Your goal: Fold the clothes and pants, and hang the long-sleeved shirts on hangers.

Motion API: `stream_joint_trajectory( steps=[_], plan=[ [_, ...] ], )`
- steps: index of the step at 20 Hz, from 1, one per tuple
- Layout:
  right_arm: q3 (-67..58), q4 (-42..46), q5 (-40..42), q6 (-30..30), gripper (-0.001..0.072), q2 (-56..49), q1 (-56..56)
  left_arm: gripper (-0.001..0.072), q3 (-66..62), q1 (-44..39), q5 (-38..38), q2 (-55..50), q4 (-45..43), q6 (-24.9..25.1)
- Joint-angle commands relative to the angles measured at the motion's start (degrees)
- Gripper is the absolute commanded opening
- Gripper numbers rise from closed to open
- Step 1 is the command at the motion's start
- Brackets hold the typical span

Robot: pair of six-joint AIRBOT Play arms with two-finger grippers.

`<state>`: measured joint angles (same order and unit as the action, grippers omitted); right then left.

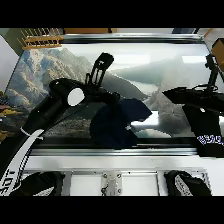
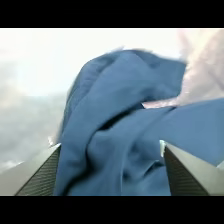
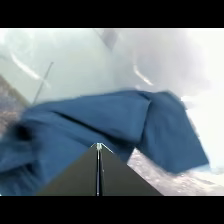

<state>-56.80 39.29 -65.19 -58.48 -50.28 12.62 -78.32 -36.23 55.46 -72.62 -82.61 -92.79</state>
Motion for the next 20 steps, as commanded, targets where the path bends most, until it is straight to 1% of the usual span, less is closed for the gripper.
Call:
stream_joint_trajectory(
  steps=[1,3,5,7,8,9,12,14,17,18,19,20],
  plan=[
    [-0.13,-0.52,-1.44,0.20,0.0025,0.15,3.41,0.0715,0.07,5.88,5.73,-1.46,0.87,-4.28],
    [-0.13,-0.35,-1.62,0.20,0.0027,0.04,3.43,0.0714,2.05,9.03,7.58,-2.14,6.36,-2.73],
    [-0.09,-0.11,-4.24,0.20,0.0019,-0.72,3.28,0.0714,6.49,9.94,5.05,-2.16,13.25,2.16],
    [0.42,4.26,-5.77,-0.37,0.0018,-1.31,2.84,0.0714,11.04,9.16,0.57,-2.19,16.83,4.61],
    [1.03,7.69,-5.60,-1.62,0.0018,-1.25,2.38,0.0714,12.61,8.48,-2.19,-2.27,16.76,4.79],
    [1.84,11.52,-5.29,-3.41,0.0017,-1.22,1.62,0.0714,12.66,7.61,-3.37,-2.99,16.81,5.11],
    [5.14,19.26,-3.54,-8.22,0.0017,-1.18,-1.25,0.0714,6.78,3.78,-0.92,-8.11,16.63,9.09],
    [7.13,20.57,-2.32,-9.90,0.0017,-1.20,-2.78,0.0714,1.75,1.16,1.09,-12.70,15.96,11.04],
    [10.05,20.63,-0.72,-10.78,0.0017,-1.22,-5.22,0.0714,-5.16,-1.22,1.81,-19.50,12.66,10.73],
    [11.37,20.79,-0.52,-10.78,0.0017,-1.33,-6.58,0.0702,-7.61,-1.57,2.67,-21.73,11.96,10.56],
    [12.57,20.79,-0.55,-10.80,0.0017,-1.68,-8.07,0.0611,-9.94,-1.68,4.28,-23.78,10.25,9.99],
    [14.08,20.81,-0.33,-10.78,0.0017,-2.36,-10.10,0.0502,-11.85,-1.66,6.16,-25.53,7.91,9.03]
  ],
)
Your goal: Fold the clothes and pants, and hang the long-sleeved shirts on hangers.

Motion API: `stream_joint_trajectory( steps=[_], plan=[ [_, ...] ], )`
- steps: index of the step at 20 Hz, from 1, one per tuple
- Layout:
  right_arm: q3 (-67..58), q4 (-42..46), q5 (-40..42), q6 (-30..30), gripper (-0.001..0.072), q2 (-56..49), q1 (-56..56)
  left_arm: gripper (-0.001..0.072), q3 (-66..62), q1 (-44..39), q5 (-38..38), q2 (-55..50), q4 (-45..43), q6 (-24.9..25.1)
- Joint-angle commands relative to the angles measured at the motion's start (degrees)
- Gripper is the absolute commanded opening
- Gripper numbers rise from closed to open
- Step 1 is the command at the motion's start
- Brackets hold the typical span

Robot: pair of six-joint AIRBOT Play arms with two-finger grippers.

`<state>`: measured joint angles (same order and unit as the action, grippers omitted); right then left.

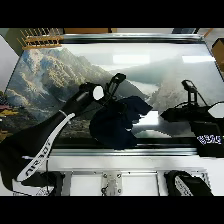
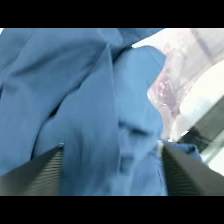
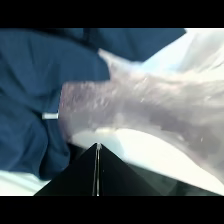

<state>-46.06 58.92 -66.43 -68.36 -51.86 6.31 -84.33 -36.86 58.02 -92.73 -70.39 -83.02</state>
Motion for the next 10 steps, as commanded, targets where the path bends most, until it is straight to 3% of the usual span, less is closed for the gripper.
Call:
stream_joint_trajectory(
  steps=[1,2,3,4,5,6,10],
  plan=[
    [4.92,1.18,1.95,-0.94,0.0017,-1.57,-5.92,0.0318,-7.37,-0.66,5.57,-6.95,-7.50,-2.73],
    [6.62,1.16,3.78,-1.18,0.0018,-2.73,-8.41,0.0116,-8.57,-0.13,7.63,-8.11,-10.27,-5.20],
    [8.02,1.05,5.84,-1.57,0.0019,-4.17,-10.91,0.0006,-9.40,0.55,9.14,-8.79,-11.06,-6.03],
    [9.03,0.87,7.34,-1.55,0.0100,-6.25,-13.81,0.0007,-9.92,1.46,9.99,-9.01,-10.54,-6.01],
    [9.33,0.87,8.13,-1.53,0.0406,-8.85,-16.76,0.0007,-10.21,2.16,10.40,-8.96,-10.49,-5.99],
    [9.33,0.87,8.61,-1.53,0.0579,-11.41,-19.39,0.0006,-10.73,2.62,11.15,-8.96,-10.54,-5.92],
    [9.25,0.59,13.27,-1.55,0.0583,-20.92,-27.91,0.0006,-11.30,4.11,12.76,-8.96,-10.60,-5.90]
  ],
)
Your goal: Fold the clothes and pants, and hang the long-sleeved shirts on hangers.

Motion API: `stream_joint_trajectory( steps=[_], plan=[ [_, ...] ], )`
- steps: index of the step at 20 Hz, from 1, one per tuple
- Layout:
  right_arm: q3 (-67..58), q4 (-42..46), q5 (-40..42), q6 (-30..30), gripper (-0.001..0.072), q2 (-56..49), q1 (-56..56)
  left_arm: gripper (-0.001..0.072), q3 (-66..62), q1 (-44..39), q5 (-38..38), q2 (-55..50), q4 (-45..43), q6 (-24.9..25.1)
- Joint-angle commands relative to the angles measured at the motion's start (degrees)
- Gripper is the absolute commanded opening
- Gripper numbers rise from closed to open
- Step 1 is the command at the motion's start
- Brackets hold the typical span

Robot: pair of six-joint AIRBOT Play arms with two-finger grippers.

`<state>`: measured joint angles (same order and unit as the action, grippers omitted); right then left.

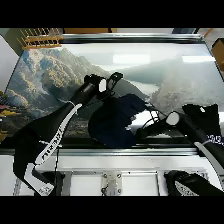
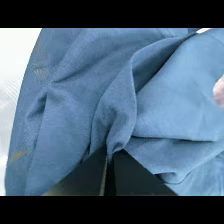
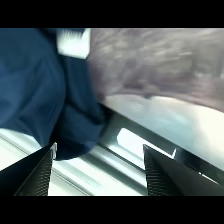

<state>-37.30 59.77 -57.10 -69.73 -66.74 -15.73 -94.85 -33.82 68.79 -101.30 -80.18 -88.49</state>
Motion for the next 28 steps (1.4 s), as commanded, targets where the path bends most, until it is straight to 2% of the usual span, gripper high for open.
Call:
stream_joint_trajectory(
  steps=[1,6,7,8,10,14,16,19,22,25,28],
  plan=[
    [0.46,-1.20,5.38,-0.20,0.0583,-7.72,-7.04,0.0006,-0.79,1.29,2.16,-0.39,-0.70,-0.46],
    [0.22,-6.99,9.53,-0.15,0.0565,-10.97,-9.11,0.0007,-0.79,1.31,2.19,-0.39,-0.74,-0.46],
    [0.02,-7.72,9.97,-0.15,0.0320,-10.84,-9.05,0.0006,-0.79,1.38,2.34,-0.31,-0.79,-0.48],
    [-0.52,-7.65,9.97,-0.13,0.0016,-10.54,-9.01,0.0007,-0.79,1.84,2.64,0.11,-0.83,-0.46],
    [-3.56,-5.09,8.22,-0.17,0.0017,-8.09,-7.69,0.0007,-0.81,3.69,2.10,3.26,-0.87,-1.14],
    [-21.16,7.98,-6.99,-3.21,0.0015,4.52,2.36,0.0007,-5.81,11.34,3.67,17.16,-0.66,-2.84],
    [-32.68,8.59,-13.51,-5.62,0.0015,11.10,7.78,0.0007,-10.40,13.27,4.28,25.20,-0.66,-3.96],
    [-43.47,8.61,-14.45,-12.28,0.0014,17.88,10.62,0.0006,-14.08,12.72,4.28,33.20,-0.85,-3.96],
    [-44.22,8.66,-12.41,-18.69,0.0014,21.38,10.54,0.0007,-8.09,11.69,3.91,38.53,-0.87,-4.76],
    [-40.46,8.63,-12.79,-20.33,0.0014,21.18,10.51,0.0007,5.35,11.69,2.64,41.88,-1.36,-6.64],
    [-30.16,8.63,-12.22,-20.33,0.0014,21.20,10.51,0.0015,22.27,13.60,-5.03,44.44,-0.72,-10.91]
  ],
)
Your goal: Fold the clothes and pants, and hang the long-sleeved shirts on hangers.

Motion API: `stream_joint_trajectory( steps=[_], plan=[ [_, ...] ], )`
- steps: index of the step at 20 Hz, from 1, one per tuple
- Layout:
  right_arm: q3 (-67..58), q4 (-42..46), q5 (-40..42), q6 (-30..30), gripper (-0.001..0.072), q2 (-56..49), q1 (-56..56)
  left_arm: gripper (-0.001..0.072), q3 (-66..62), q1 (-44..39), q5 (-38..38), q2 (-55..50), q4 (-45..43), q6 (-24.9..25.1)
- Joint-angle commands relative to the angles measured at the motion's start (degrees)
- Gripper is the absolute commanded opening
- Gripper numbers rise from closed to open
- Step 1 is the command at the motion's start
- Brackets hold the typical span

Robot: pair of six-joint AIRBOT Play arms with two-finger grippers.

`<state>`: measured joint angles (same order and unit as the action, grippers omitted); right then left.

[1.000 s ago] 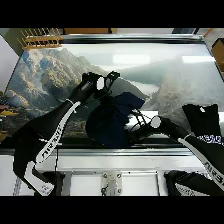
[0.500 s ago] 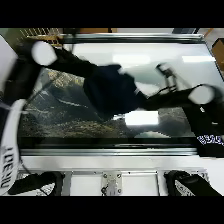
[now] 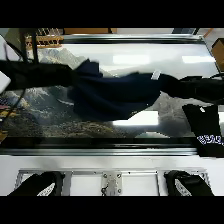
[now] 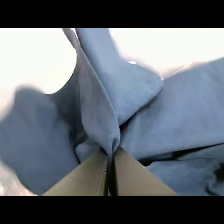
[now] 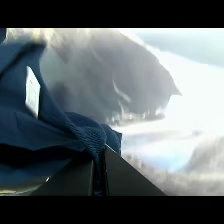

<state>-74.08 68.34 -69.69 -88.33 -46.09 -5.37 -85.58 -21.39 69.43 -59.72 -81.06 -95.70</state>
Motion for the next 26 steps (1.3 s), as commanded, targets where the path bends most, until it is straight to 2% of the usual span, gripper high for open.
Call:
stream_joint_trajectory(
  steps=[1,2,3,6,10,11,13,15,17,22,26],
  plan=[
    [10.56,0.04,1.42,-1.73,0.0015,0.55,0.15,0.0288,17.68,1.77,-7.85,3.19,0.37,-5.29],
    [14.53,0.04,2.69,-1.73,0.0014,0.52,0.15,0.0628,21.44,2.54,-9.40,3.26,1.77,-6.71],
    [17.46,0.04,3.50,-1.70,0.0015,0.39,0.17,0.0666,23.82,3.93,-10.36,3.28,3.41,-7.08],
    [21.94,-0.20,3.69,-1.73,0.0015,-0.02,0.15,0.0666,30.60,8.20,-12.31,3.28,7.63,-7.17],
    [22.16,-0.20,3.72,-1.70,0.0016,-0.02,0.17,0.0666,40.06,13.09,-15.85,1.33,7.58,-7.04],
    [22.16,-0.20,3.69,-1.73,0.0016,0.00,0.17,0.0666,41.27,15.08,-16.06,-0.28,7.69,-5.75],
    [22.16,-0.22,3.69,-1.73,0.0016,0.00,0.15,0.0666,41.75,18.82,-14.43,-4.92,10.54,-0.04],
    [22.16,-0.20,3.67,-1.73,0.0016,0.00,0.17,0.0666,41.72,22.18,-14.21,-10.03,21.27,11.96],
    [22.16,-0.42,3.67,-1.73,0.0016,0.00,0.17,0.0665,40.48,23.87,-15.54,-14.67,31.12,20.98],
    [22.16,-0.44,3.63,-1.73,0.0016,0.00,0.15,0.0665,25.66,22.16,-13.27,-27.23,32.54,30.16],
    [22.16,-0.59,3.65,-1.73,0.0017,-0.02,0.15,0.0666,15.08,22.14,-5.92,-37.83,32.59,32.28]
  ],
)
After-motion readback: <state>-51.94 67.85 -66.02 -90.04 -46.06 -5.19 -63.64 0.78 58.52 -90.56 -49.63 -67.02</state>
